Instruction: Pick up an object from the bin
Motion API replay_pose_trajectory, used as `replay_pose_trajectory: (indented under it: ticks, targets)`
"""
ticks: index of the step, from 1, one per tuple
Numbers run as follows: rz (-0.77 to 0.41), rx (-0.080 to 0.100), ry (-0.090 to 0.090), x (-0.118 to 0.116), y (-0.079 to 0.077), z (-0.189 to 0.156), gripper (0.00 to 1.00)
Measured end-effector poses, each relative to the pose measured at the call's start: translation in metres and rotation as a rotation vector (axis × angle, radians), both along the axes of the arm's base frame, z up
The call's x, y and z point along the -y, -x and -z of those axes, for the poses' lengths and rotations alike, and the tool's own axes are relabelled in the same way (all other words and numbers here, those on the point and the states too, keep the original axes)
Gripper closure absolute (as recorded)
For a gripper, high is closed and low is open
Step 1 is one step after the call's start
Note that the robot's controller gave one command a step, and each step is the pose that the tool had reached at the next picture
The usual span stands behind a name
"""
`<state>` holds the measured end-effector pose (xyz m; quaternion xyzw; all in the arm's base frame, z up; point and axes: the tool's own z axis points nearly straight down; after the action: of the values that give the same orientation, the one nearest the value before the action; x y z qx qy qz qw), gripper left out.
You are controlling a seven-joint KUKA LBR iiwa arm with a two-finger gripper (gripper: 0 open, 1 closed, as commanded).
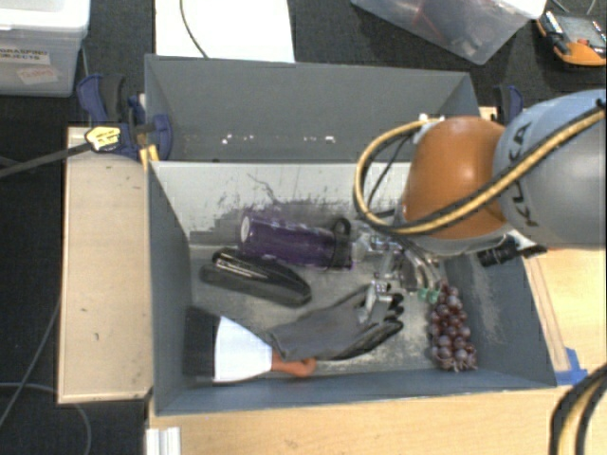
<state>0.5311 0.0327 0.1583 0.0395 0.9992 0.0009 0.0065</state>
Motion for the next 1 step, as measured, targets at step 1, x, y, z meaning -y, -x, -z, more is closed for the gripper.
replay_pose_trajectory:
  ticks: [1]
  targets:
    - [0.173,0.007,-0.003,0.0113,0.0249,-0.0734,0.0]
